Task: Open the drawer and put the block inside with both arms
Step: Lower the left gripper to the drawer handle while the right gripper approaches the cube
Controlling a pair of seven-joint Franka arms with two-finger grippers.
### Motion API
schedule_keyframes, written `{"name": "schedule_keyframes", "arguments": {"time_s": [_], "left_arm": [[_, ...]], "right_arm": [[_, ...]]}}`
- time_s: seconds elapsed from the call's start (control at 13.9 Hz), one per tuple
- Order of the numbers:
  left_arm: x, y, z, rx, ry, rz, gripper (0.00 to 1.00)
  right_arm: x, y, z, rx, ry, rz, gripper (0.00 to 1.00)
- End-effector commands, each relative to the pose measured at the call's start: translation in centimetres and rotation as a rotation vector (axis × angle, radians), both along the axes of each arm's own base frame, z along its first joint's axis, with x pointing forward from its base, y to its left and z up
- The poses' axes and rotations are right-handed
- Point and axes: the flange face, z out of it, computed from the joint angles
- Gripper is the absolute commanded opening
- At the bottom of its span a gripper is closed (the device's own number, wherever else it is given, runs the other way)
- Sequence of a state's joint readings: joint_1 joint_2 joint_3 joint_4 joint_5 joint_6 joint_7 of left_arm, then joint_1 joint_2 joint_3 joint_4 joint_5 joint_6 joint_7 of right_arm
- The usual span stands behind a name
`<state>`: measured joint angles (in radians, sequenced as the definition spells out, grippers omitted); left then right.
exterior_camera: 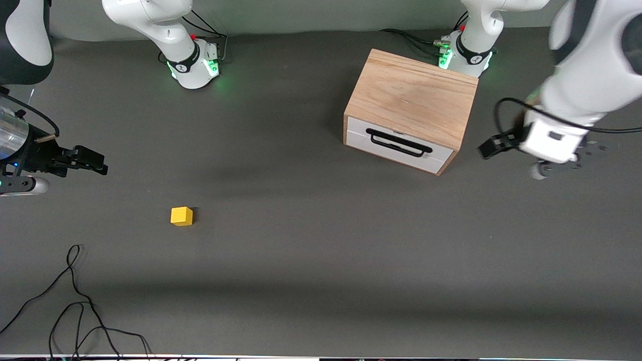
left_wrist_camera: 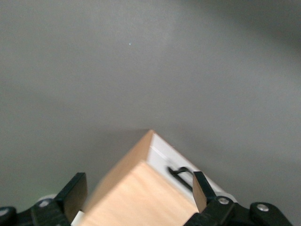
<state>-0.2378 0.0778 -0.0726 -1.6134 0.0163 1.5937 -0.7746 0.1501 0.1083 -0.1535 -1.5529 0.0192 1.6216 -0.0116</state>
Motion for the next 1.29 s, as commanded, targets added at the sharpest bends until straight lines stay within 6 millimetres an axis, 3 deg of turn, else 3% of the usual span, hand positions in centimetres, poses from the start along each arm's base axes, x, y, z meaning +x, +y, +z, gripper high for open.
{"name": "schedule_keyframes", "arguments": {"time_s": [0.0,0.29,0.43,0.57,0.79,1.08,1.22], "left_arm": [[-0.2,-4.7,-0.6,0.02,-0.021,0.226,1.0],[-1.5,-11.1,-2.0,0.002,0.02,0.431,1.0],[-3.0,-14.9,-3.1,0.023,0.035,0.426,1.0],[-4.4,-17.7,-4.8,0.064,0.052,0.528,1.0],[-4.7,-18.3,-8.1,0.145,0.108,0.565,1.0],[-3.5,-18.2,-12.3,0.188,0.149,0.575,1.0],[-3.4,-18.1,-15.8,0.235,0.182,0.573,1.0]], "right_arm": [[0.5,0.1,-0.2,-0.01,0.006,0.017,1.0],[0.6,0.0,-0.9,-0.012,0.02,0.017,1.0],[0.8,0.0,-1.7,-0.014,0.032,0.016,1.0],[1.4,0.2,-2.6,-0.017,0.033,0.018,1.0],[2.3,0.5,-4.0,-0.019,0.029,0.019,1.0],[3.7,1.7,-6.9,-0.027,0.037,0.042,1.0],[3.8,3.1,-8.9,-0.029,0.038,0.061,1.0]]}}
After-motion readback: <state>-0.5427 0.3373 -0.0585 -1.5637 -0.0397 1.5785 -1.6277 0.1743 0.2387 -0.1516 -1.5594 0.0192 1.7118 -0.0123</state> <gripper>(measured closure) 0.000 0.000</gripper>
